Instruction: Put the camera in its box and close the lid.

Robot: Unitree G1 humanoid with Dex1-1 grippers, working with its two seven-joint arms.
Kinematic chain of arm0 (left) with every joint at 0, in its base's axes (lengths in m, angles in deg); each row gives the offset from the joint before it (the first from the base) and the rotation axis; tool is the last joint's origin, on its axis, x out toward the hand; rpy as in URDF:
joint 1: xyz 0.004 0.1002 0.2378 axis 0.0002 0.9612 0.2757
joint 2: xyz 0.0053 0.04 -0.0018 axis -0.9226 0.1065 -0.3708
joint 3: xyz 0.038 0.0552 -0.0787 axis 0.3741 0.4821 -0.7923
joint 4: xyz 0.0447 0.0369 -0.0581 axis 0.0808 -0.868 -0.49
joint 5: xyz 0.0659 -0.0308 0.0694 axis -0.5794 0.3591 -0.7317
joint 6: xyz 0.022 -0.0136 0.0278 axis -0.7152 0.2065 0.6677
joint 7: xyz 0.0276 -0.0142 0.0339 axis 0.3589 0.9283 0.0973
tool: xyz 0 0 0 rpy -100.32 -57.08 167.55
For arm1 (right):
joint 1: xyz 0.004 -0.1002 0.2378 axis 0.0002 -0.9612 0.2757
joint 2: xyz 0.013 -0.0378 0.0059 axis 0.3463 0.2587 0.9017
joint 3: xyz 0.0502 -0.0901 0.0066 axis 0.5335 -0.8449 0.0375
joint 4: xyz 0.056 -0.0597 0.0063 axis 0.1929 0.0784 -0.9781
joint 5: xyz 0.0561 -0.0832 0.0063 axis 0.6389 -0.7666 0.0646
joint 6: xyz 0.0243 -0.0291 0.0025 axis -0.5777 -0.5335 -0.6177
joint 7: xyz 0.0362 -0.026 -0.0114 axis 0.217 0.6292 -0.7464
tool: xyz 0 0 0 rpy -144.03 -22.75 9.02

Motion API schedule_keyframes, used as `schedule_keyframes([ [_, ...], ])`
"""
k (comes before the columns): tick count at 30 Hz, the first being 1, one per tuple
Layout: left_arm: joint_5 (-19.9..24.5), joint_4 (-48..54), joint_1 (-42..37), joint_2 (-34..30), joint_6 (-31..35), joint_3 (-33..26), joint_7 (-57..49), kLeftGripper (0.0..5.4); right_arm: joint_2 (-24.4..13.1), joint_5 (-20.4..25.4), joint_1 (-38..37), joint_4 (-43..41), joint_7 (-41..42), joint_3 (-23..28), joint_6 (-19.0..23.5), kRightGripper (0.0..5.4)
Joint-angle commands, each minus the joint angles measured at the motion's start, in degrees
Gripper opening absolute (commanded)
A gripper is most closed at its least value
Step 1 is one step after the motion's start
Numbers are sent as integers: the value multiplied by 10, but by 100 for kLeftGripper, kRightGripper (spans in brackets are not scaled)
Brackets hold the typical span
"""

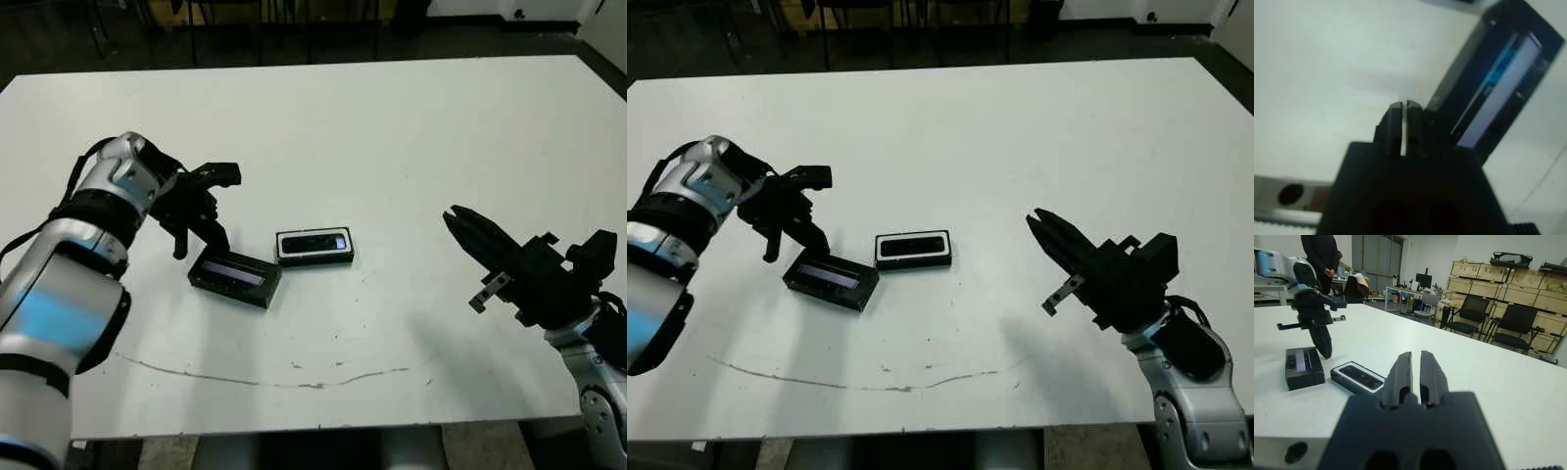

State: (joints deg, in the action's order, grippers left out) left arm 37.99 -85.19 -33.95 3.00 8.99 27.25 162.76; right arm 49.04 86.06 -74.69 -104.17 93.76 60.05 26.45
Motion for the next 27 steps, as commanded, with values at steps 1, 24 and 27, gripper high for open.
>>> schedule_keyframes([
  [1, -4, 58, 48, -31, 5, 13, 29, 0, -4, -1, -7, 5, 0, 0, -1, 1],
  [24, 154, 380, 204, -181, 54, 5, 44, 0, -7, 5, -12, 11, -3, 2, 0, 1],
  [27, 164, 410, 214, -195, 74, 3, 44, 0, -13, 1, -13, 5, -4, 3, 2, 1],
])
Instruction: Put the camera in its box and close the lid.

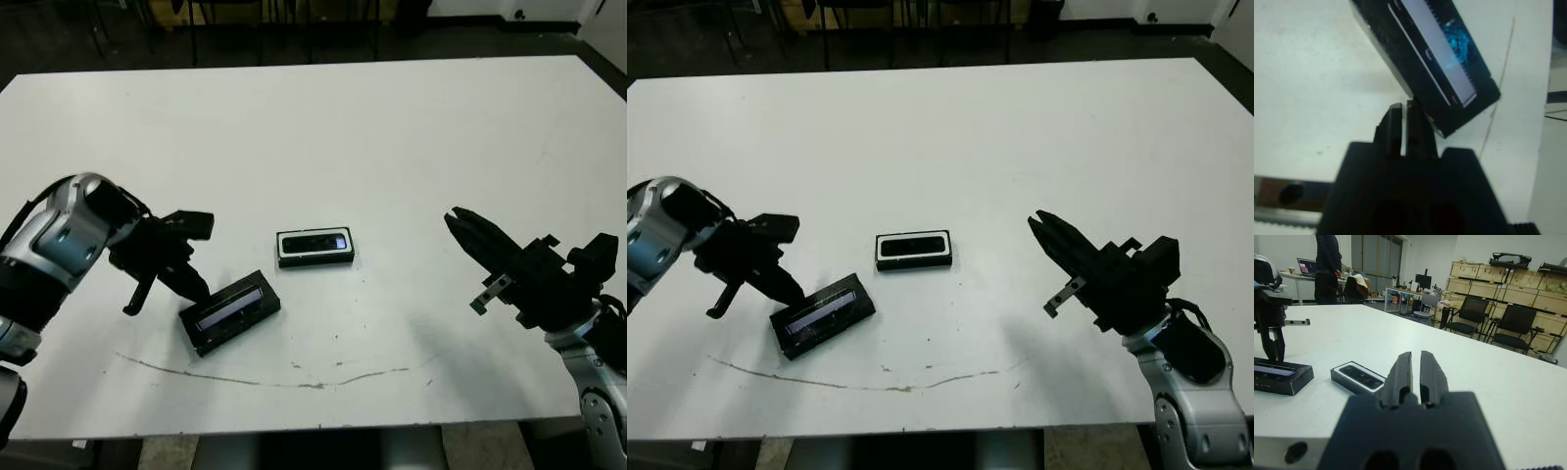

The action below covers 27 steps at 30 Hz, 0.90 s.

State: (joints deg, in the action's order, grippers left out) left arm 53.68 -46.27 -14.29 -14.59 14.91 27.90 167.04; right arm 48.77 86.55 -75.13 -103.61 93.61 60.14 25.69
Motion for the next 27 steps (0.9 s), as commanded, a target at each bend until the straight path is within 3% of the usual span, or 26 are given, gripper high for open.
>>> schedule_keyframes([
  [1, 14, 29, 19, -24, 24, 0, 1, 0, -11, -3, -9, -1, -3, 2, 12, 1],
  [6, 29, 52, 26, -33, 42, 2, 1, 0, -8, -3, -7, 8, -1, 1, 3, 1],
  [10, 16, 42, 26, -34, 49, 1, -7, 0, -8, -9, -9, 1, -7, 0, 5, 1],
  [15, 15, 27, 49, -37, 34, -40, -62, 0, -5, -9, -10, 7, -5, 0, -4, 1],
  [18, 24, 40, 94, -33, 31, -114, -159, 0, -3, -10, -12, 12, -5, 1, -11, 1],
  [22, 49, 135, 199, -14, 25, -249, -314, 0, -6, -13, -15, 11, -7, 3, -11, 1],
  [27, 120, 318, 316, 59, 97, -397, -466, 0, -1, -11, -12, 28, 1, 3, -33, 1],
])
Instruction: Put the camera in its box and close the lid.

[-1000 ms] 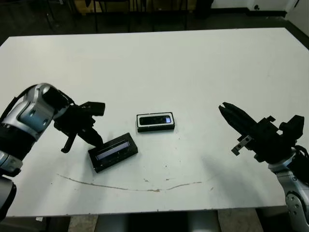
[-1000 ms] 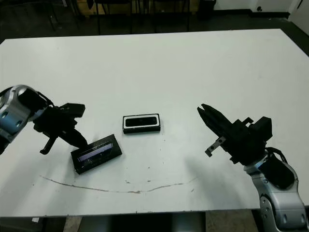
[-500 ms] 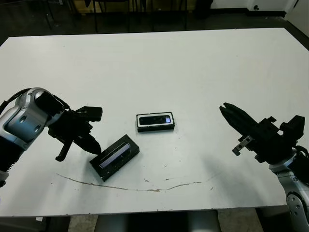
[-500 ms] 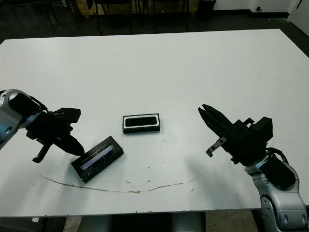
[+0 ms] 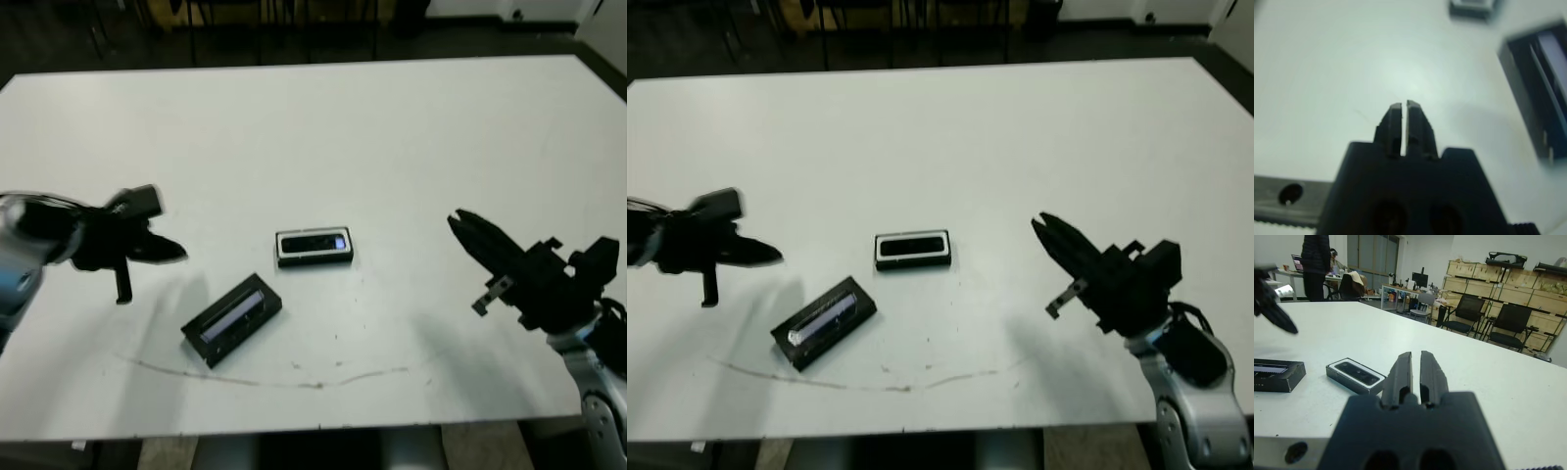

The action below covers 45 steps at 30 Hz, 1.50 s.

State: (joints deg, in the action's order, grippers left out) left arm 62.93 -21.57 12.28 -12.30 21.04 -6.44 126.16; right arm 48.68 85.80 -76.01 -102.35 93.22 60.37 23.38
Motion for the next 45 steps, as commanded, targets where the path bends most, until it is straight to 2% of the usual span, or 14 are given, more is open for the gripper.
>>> schedule_keyframes([
  [1, 44, 106, 67, 57, 47, -77, -84, 0, -1, -3, -3, 16, 4, 0, -8, 1],
  [4, 87, 225, 111, 102, 116, -126, -158, 0, -2, -3, -3, 13, 0, -2, -5, 1],
  [8, 160, 308, 157, 141, 134, -149, -187, 46, -1, -4, 0, 21, 4, -4, -14, 0],
  [12, 226, 346, 190, 142, 165, -137, -190, 119, -3, 3, -1, 19, 3, -4, -4, 0],
  [18, 259, 348, 210, 110, 170, -97, -169, 230, -2, -2, -6, 17, 2, -4, -10, 0],
  [25, 265, 336, 221, 91, 152, -61, -157, 361, -3, 2, -12, 14, 1, -6, -1, 0],
  [26, 263, 334, 224, 89, 148, -56, -153, 381, 0, 4, -11, 19, 5, -6, -9, 0],
  [30, 247, 329, 233, 75, 146, -39, -152, 455, -6, 2, -17, 5, -4, -6, 10, 0],
  [34, 240, 317, 240, 70, 144, -24, -154, 533, -6, -3, -20, 2, -4, -7, 8, 0],
  [40, 204, 300, 256, 67, 128, 3, -162, 539, -3, -1, -18, 8, 2, -8, 4, 0],
  [45, 161, 269, 266, 64, 81, 29, -151, 539, -7, 4, -19, 7, 7, -9, 9, 0],
])
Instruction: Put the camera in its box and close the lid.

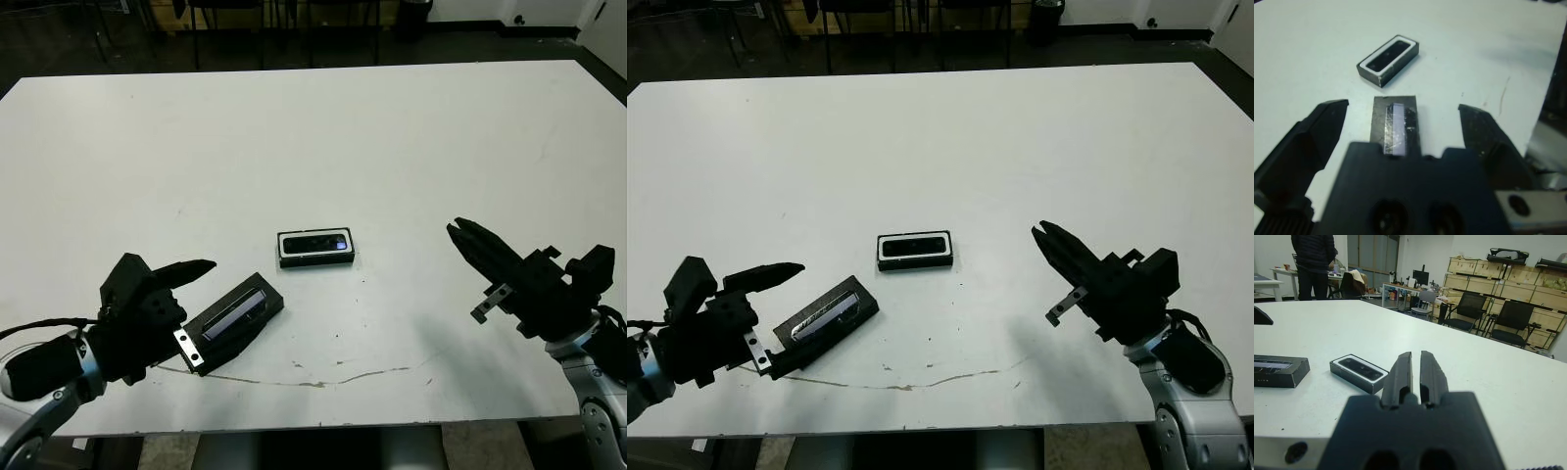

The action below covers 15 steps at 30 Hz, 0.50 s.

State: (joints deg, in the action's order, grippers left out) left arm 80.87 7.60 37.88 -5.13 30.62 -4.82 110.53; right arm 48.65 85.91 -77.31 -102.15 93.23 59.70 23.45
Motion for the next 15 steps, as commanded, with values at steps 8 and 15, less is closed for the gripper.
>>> schedule_keyframes([
  [8, -46, -51, 17, -6, -38, 31, 7, 539, -9, -3, -13, -6, 2, -1, 17, 0],
  [15, -62, -85, 17, 1, -70, 37, 9, 539, -14, -17, -20, -31, -14, -2, 36, 0],
])
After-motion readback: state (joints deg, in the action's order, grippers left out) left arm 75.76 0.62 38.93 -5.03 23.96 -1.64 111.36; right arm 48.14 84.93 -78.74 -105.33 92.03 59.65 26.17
